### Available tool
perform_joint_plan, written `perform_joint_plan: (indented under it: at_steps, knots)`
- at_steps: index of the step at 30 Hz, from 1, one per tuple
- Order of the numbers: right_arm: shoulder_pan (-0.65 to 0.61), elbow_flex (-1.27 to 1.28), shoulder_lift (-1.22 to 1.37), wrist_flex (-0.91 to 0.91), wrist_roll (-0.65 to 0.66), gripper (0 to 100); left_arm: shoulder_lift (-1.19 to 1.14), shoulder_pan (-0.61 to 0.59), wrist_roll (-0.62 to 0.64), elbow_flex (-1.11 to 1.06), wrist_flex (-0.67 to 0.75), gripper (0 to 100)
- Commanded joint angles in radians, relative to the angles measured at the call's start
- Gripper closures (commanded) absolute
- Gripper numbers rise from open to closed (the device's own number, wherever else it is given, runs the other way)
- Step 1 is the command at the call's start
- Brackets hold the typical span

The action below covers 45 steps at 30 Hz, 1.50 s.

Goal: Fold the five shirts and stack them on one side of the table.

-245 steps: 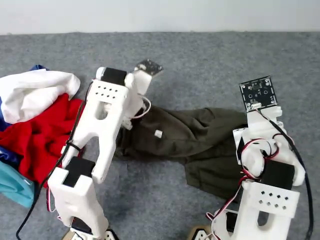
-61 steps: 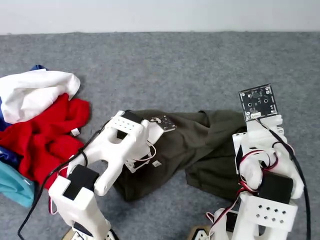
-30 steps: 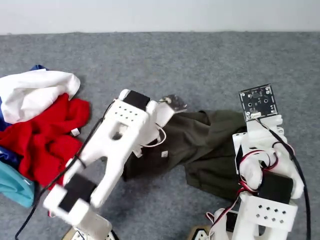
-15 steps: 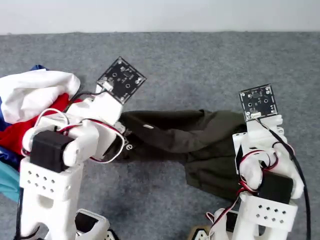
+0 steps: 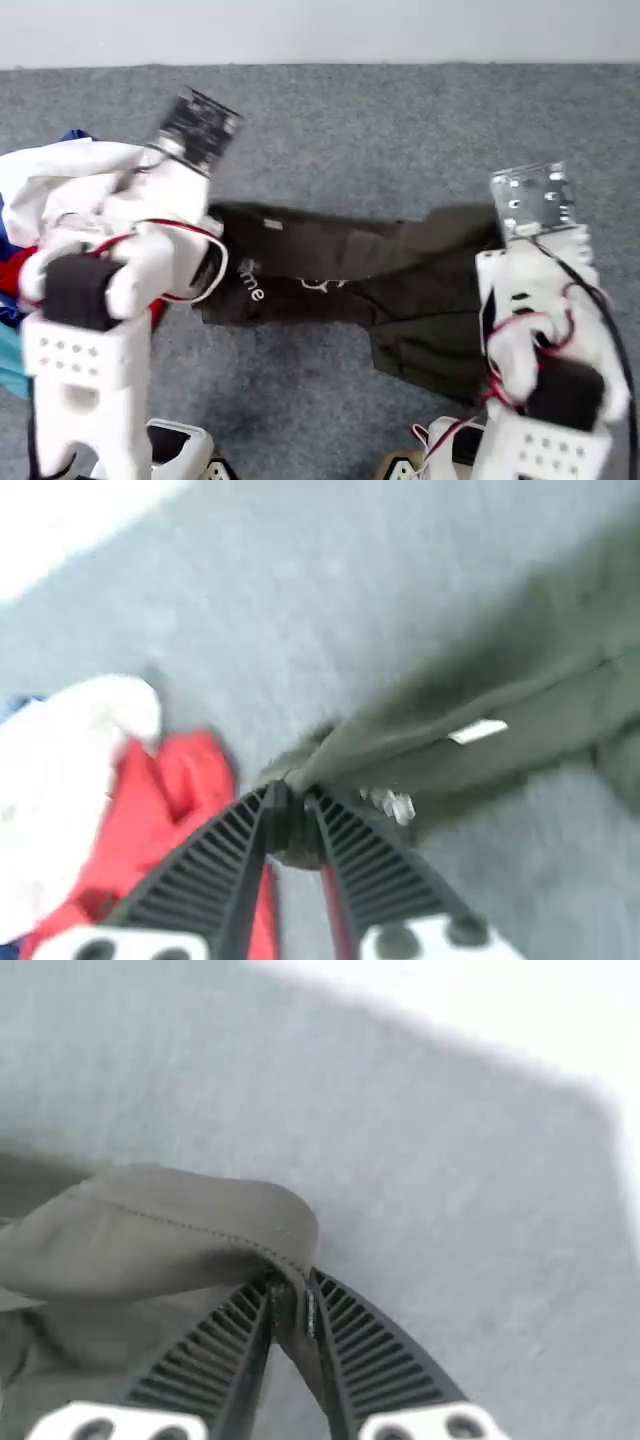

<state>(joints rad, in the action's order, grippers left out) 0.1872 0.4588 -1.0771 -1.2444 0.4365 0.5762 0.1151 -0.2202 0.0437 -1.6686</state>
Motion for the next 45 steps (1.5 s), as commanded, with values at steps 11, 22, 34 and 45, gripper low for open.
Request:
perform_joint_plan:
  at_steps: [11, 22, 34, 45]
  knots:
    - [0.002, -0.872, 0.14, -0.045, -0.072, 98.9, -0.018, -0.221, 0.072, 0.631, 0.009, 98]
    - [0.004, -1.206, 0.142, -0.137, -0.069, 98.9, -0.018, -0.218, 0.077, 0.932, -0.086, 98]
    - [-0.001, -1.059, 0.234, -0.139, -0.071, 98.9, -0.026, -0.224, 0.071, 0.661, -0.057, 98]
    - [-0.076, -0.941, 0.567, -0.104, -0.069, 98.9, -0.028, -0.253, 0.071, 0.139, 0.345, 98]
